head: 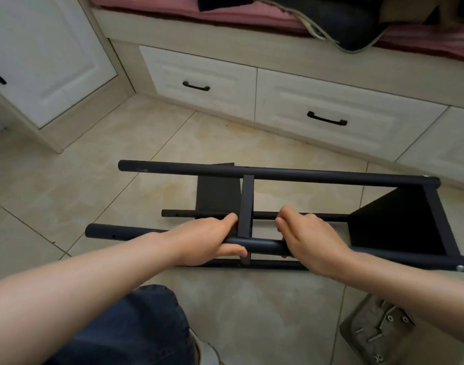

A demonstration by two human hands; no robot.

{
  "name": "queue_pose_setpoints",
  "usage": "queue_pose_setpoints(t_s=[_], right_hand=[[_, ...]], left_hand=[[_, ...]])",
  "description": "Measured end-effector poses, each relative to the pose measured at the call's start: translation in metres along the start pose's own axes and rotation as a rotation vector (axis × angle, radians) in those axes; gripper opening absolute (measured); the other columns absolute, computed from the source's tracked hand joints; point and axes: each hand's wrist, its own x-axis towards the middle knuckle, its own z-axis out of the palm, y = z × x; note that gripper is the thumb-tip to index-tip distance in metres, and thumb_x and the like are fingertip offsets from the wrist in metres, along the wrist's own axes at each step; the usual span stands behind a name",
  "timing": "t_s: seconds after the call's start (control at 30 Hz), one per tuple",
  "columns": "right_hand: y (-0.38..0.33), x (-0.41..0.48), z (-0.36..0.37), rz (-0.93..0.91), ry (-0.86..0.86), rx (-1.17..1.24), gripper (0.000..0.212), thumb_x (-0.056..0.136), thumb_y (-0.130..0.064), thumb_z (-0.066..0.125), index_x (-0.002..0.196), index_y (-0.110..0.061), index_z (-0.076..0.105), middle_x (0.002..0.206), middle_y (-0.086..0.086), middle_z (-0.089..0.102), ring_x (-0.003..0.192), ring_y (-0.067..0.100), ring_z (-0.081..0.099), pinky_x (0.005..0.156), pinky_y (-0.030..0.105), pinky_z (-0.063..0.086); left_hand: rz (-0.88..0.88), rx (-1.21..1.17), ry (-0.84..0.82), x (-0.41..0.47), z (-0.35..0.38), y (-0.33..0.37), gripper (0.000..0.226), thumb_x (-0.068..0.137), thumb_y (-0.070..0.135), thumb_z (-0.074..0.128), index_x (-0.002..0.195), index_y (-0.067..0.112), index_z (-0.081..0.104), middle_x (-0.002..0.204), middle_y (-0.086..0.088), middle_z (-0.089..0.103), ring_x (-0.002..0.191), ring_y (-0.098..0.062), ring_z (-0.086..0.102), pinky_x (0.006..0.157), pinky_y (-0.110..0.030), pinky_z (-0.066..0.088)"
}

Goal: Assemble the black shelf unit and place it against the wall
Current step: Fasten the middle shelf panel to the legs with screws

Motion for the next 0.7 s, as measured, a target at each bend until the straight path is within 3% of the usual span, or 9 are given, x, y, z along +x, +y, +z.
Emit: queue_pose_setpoints(t_s=[0.17, 0.33, 0.47, 0.53, 0.6, 0.7], right_hand=[[0.005, 0.028, -0.022, -0.093, 0.151, 0.073, 0.021, 0.103, -0.039, 0.038, 0.096, -0.022, 0.049, 0.081, -0.005, 0.065, 0.074, 0.018, 0.061, 0.070, 0.046, 0.053], [0.007, 0.062, -0.041, -0.315, 0.328, -0.060, 0.017, 0.098, -0.026, 0.058, 0.093, -0.011, 0.062, 0.091, -0.001, 0.059, 0.088, 0.016, 0.047, 0.075, 0.031, 0.040], [0.000, 0.082, -0.042, -0.238, 0.268, -0.074, 0.021, 0.103, -0.031, 0.048, 0.103, -0.011, 0.057, 0.098, 0.005, 0.064, 0.092, 0.025, 0.055, 0.080, 0.042, 0.046], [-0.004, 0.087, -0.037, -0.179, 0.218, -0.071, 0.024, 0.106, -0.033, 0.039, 0.104, -0.012, 0.050, 0.087, 0.008, 0.065, 0.080, 0.031, 0.057, 0.073, 0.046, 0.047], [-0.006, 0.091, -0.031, -0.160, 0.216, -0.142, 0.024, 0.107, -0.034, 0.032, 0.105, -0.014, 0.044, 0.079, 0.009, 0.064, 0.071, 0.036, 0.056, 0.065, 0.044, 0.044], [-0.005, 0.095, -0.024, -0.158, 0.257, -0.227, 0.024, 0.107, -0.036, 0.028, 0.106, -0.015, 0.041, 0.073, 0.005, 0.063, 0.063, 0.036, 0.053, 0.060, 0.041, 0.039]], left_hand=[[0.066, -0.056, 0.003, 0.003, 0.007, -0.007, 0.047, 0.093, 0.065, 0.049, 0.098, 0.023, 0.029, 0.075, 0.002, 0.048, 0.066, -0.015, 0.046, 0.057, -0.033, 0.033], [0.086, -0.103, -0.004, 0.001, 0.017, -0.014, 0.047, 0.091, 0.067, 0.050, 0.093, 0.026, 0.027, 0.074, 0.003, 0.048, 0.066, -0.014, 0.044, 0.059, -0.034, 0.031], [0.077, -0.135, -0.024, 0.003, 0.017, -0.015, 0.047, 0.090, 0.067, 0.054, 0.090, 0.029, 0.027, 0.073, -0.001, 0.049, 0.065, -0.017, 0.045, 0.057, -0.034, 0.034], [0.051, -0.257, -0.065, 0.005, 0.015, -0.015, 0.047, 0.087, 0.066, 0.061, 0.096, 0.028, 0.034, 0.079, -0.005, 0.057, 0.066, -0.021, 0.056, 0.060, -0.035, 0.045], [0.026, -0.377, -0.079, 0.006, 0.013, -0.016, 0.054, 0.083, 0.064, 0.068, 0.110, 0.025, 0.041, 0.091, -0.001, 0.060, 0.064, -0.015, 0.063, 0.063, -0.029, 0.052], [0.017, -0.412, -0.055, 0.010, 0.008, -0.016, 0.076, 0.078, 0.060, 0.077, 0.131, 0.025, 0.035, 0.106, 0.007, 0.055, 0.076, -0.004, 0.059, 0.066, -0.013, 0.045]])
